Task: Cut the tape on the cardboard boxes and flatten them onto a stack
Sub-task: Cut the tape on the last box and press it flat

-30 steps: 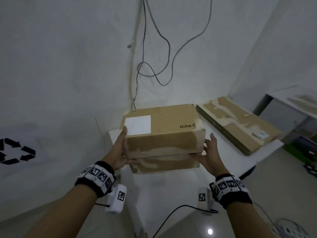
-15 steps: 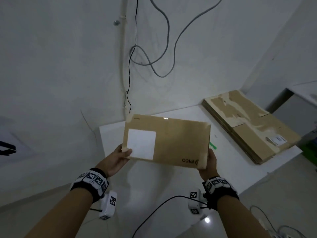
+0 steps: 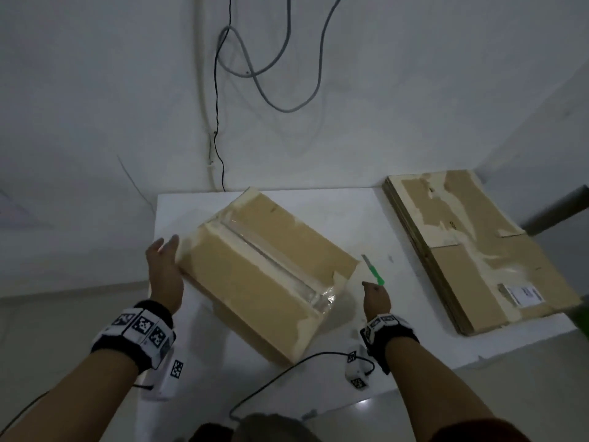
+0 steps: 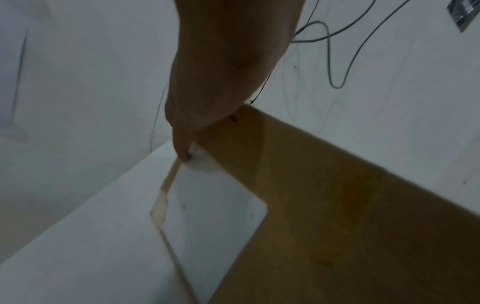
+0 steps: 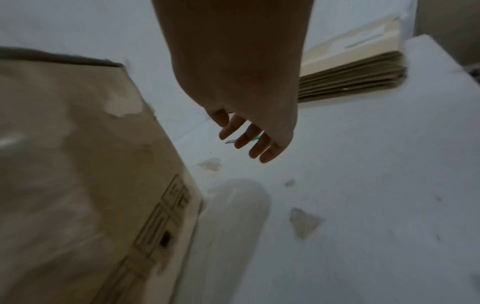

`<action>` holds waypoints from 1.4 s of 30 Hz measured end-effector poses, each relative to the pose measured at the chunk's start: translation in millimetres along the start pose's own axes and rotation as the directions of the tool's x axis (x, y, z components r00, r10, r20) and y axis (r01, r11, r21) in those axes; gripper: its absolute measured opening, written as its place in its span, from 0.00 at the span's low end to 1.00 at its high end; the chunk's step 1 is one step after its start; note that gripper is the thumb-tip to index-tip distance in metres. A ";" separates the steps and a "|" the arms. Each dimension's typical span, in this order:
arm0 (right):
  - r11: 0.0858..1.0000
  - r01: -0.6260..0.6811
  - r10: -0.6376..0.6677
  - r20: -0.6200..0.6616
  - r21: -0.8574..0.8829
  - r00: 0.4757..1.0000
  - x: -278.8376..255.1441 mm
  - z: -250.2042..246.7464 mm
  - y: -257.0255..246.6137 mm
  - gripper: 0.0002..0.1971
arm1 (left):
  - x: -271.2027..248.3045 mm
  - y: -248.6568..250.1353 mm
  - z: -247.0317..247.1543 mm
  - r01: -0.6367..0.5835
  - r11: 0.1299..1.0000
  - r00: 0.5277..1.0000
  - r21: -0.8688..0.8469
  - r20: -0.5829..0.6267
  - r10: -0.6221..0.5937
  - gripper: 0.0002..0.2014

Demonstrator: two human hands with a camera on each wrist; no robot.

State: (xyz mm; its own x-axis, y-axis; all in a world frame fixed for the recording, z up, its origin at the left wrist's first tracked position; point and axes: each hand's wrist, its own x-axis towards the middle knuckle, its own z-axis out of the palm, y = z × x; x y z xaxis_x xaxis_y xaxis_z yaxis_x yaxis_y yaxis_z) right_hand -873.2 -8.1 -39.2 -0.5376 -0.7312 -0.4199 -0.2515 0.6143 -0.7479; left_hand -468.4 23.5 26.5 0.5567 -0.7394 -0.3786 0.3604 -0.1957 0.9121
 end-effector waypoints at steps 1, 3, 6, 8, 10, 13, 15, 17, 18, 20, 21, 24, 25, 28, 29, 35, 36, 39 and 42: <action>0.993 0.035 -0.034 0.008 -0.110 0.999 14.7 -6.5 -4.1 0.17 | -4.2 -0.1 8.3 -0.030 0.998 0.998 0.057 -0.046 0.033 0.25; 0.947 0.130 -0.118 0.058 -0.295 0.991 44.4 -14.2 -6.4 0.18 | -11.9 -1.7 25.3 -0.099 0.973 0.980 0.207 -0.152 0.132 0.35; 0.807 0.309 -0.241 0.198 -0.503 0.950 81.7 -18.3 0.3 0.24 | -24.7 -12.3 48.6 -0.178 0.858 0.924 0.483 -0.218 0.314 0.38; 0.719 0.387 -0.262 0.291 -0.577 0.920 93.8 -18.4 9.1 0.31 | -34.3 -19.4 58.6 -0.198 0.766 0.898 0.611 -0.201 0.392 0.37; 0.665 0.449 -0.301 0.336 -0.597 0.893 99.3 -18.2 17.0 0.32 | -35.8 -27.0 58.6 -0.231 0.655 0.866 0.719 -0.155 0.475 0.35; 0.648 0.456 -0.365 0.276 -0.611 0.889 100.3 -17.9 32.2 0.16 | -29.8 -36.2 52.2 -0.280 0.491 0.832 0.825 -0.047 0.553 0.30; 0.708 0.421 -0.377 0.201 -0.567 0.904 94.0 -19.6 37.9 0.07 | -28.6 -36.3 53.3 -0.264 0.391 0.830 0.882 0.000 0.558 0.30; 0.766 0.404 -0.367 0.175 -0.500 0.914 88.3 -21.8 41.9 0.04 | -30.2 -34.1 55.9 -0.220 0.290 0.833 0.932 0.025 0.552 0.32; 0.809 0.382 -0.344 0.166 -0.448 0.924 85.6 -23.5 40.6 0.04 | -30.6 -33.4 56.3 -0.192 0.244 0.842 0.951 0.032 0.538 0.32; 0.880 0.288 -0.241 0.166 -0.377 0.956 84.8 -27.1 34.4 0.13 | -31.6 -32.3 56.6 -0.140 0.210 0.865 0.968 0.016 0.502 0.33; 0.891 0.253 -0.195 0.186 -0.376 0.963 87.2 -28.4 31.6 0.15 | -33.4 -32.0 56.9 -0.126 0.237 0.872 0.963 -0.006 0.490 0.33; 0.861 0.288 -0.190 0.259 -0.419 0.947 92.6 -29.3 18.8 0.16 | -44.0 -31.1 59.7 -0.136 0.274 0.889 0.952 -0.004 0.457 0.30; 0.867 0.302 -0.215 0.249 -0.396 0.944 93.9 -27.7 10.6 0.16 | -46.5 -30.0 59.4 -0.148 0.256 0.890 0.955 0.016 0.455 0.30; 0.924 0.351 -0.319 0.198 -0.153 0.927 89.3 -20.7 -32.7 0.16 | -50.7 -26.5 55.7 -0.146 0.212 0.894 0.966 0.037 0.446 0.28; 0.919 0.388 -0.368 0.195 -0.074 0.909 85.5 -17.2 -52.0 0.14 | -50.5 -25.9 54.3 -0.147 0.192 0.899 0.970 0.050 0.436 0.27; 0.705 0.705 -0.690 0.298 0.071 0.660 15.4 4.5 -166.0 0.15 | -49.7 -24.4 58.4 -0.306 0.013 0.858 0.952 0.270 0.437 0.28; 0.653 0.755 -0.723 0.353 0.067 0.594 2.9 13.1 -176.9 0.15 | -48.7 -24.6 59.9 -0.326 0.020 0.861 0.945 0.288 0.420 0.28; 0.509 0.861 -0.724 0.543 0.006 0.425 -25.0 53.8 -195.4 0.14 | -45.3 -24.5 64.3 -0.331 0.043 0.880 0.943 0.292 0.374 0.25; 0.430 0.902 -0.677 0.642 -0.051 0.359 -55.5 97.1 -196.4 0.14 | -45.4 -21.0 67.7 -0.346 0.088 0.882 0.934 0.291 0.372 0.25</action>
State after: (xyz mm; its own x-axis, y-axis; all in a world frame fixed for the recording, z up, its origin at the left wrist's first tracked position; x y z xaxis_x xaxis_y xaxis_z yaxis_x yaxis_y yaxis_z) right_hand -715.7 -116.9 81.1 0.4938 -0.8692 0.0257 -0.6339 -0.3801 -0.6736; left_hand -551.9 17.6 35.2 0.4069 -0.9121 0.0512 -0.8598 -0.3634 0.3587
